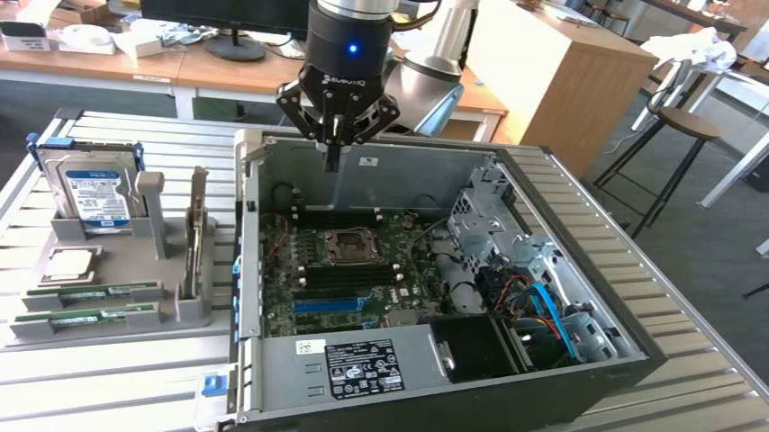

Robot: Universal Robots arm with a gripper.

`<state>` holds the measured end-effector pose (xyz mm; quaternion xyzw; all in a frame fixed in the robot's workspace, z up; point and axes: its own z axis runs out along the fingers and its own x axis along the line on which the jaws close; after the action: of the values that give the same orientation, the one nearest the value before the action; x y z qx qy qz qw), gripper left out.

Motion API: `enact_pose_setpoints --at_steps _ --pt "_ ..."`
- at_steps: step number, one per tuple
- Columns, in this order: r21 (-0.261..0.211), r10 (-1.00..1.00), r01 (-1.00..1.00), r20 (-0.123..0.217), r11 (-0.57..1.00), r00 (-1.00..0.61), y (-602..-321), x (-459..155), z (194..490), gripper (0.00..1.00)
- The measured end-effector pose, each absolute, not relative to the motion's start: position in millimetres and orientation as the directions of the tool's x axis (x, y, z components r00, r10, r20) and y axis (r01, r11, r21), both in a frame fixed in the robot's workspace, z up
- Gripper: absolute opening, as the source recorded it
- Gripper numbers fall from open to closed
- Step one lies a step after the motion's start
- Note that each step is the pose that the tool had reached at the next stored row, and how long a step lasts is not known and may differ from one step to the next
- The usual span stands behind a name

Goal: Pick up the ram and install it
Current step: 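Reach for the ram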

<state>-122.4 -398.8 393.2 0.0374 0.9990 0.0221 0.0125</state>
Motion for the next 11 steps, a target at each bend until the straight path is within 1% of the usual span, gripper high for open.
enact_pose_setpoints --at_steps 11 --pt "0.045 0.075 0.074 -0.023 0.996 -0.997 -398.8 -143.5 393.2 0.1"
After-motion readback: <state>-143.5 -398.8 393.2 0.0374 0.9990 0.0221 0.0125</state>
